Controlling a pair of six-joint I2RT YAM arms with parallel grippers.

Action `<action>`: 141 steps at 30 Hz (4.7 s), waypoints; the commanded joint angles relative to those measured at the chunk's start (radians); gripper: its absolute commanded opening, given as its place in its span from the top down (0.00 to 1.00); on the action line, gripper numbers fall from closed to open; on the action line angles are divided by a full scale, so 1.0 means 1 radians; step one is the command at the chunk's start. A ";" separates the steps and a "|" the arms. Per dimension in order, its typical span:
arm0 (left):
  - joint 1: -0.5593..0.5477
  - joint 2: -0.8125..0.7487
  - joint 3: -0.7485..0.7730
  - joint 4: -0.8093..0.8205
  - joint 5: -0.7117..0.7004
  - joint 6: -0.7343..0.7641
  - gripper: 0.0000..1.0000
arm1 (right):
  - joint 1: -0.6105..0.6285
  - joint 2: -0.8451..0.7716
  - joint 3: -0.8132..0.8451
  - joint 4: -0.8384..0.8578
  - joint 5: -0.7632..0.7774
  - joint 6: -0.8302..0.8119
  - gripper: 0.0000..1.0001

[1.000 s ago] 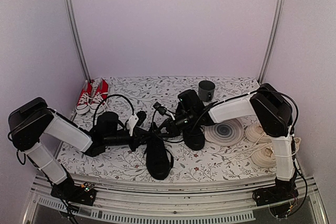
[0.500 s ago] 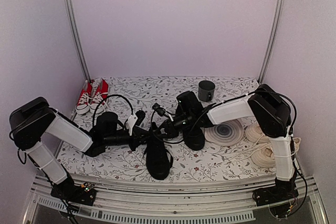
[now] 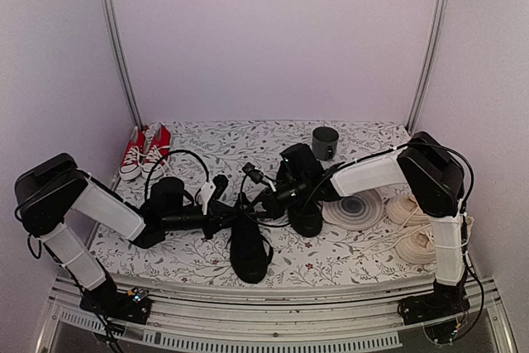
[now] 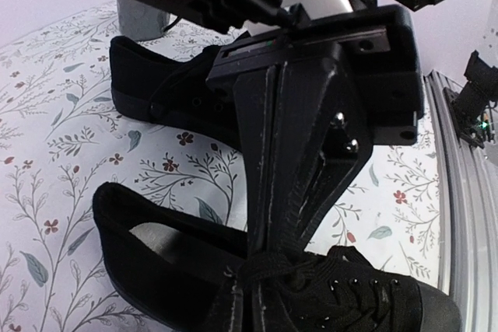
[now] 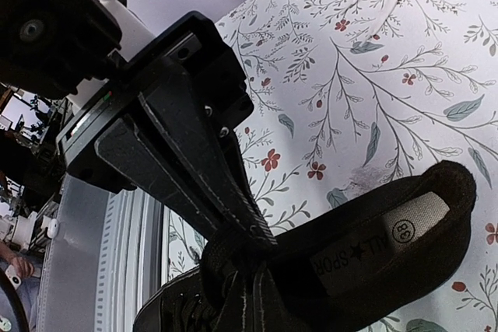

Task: Tie the shoes
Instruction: Adjust the loops with the shoelace on the shoe, then adjust the shoe at the center of the board.

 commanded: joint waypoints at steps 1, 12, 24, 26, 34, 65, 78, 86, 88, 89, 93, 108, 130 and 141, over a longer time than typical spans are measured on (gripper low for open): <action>0.000 -0.024 -0.004 -0.017 0.010 0.014 0.93 | -0.024 -0.060 -0.012 -0.001 0.003 -0.026 0.99; 0.001 -0.051 0.006 -0.110 0.012 0.060 0.88 | -0.058 -0.083 -0.036 -0.010 -0.015 -0.049 0.99; 0.003 0.003 0.069 -0.121 0.002 0.100 0.94 | -0.066 -0.113 -0.041 -0.028 0.020 -0.078 0.76; 0.005 0.012 0.076 -0.120 0.006 0.107 0.98 | -0.067 -0.129 -0.051 -0.034 0.063 -0.080 0.79; 0.006 0.044 0.086 -0.088 0.059 0.097 1.00 | -0.042 -0.116 -0.063 -0.027 0.057 -0.035 0.94; 0.021 0.000 0.031 -0.058 0.030 0.048 1.00 | 0.019 -0.066 -0.025 -0.006 0.114 0.020 0.65; 0.029 -0.052 -0.003 -0.103 0.002 -0.003 0.83 | 0.018 -0.018 0.084 -0.168 0.079 -0.130 0.67; 0.029 -0.153 -0.085 -0.053 0.003 0.038 0.52 | -0.013 -0.107 0.066 -0.180 0.017 -0.196 0.62; 0.029 -0.161 -0.092 -0.034 0.002 0.051 0.51 | -0.018 -0.149 0.049 -0.171 0.041 -0.195 0.62; 0.029 -0.160 -0.090 -0.033 0.001 0.055 0.50 | -0.020 -0.169 0.040 -0.172 0.069 -0.196 0.61; 0.030 -0.198 -0.078 -0.058 -0.010 0.073 0.48 | -0.022 -0.272 0.007 -0.188 0.324 -0.200 0.46; 0.108 -0.404 -0.011 0.219 -0.199 -0.184 0.04 | -0.082 -0.597 -0.106 0.062 0.778 0.027 0.01; 0.075 -0.065 0.094 -0.334 -0.197 -0.180 0.63 | 0.051 -0.151 -0.030 -0.271 0.707 0.296 0.79; 0.058 0.077 0.130 -0.388 -0.063 -0.047 0.61 | 0.049 0.027 0.036 -0.167 0.502 0.287 0.79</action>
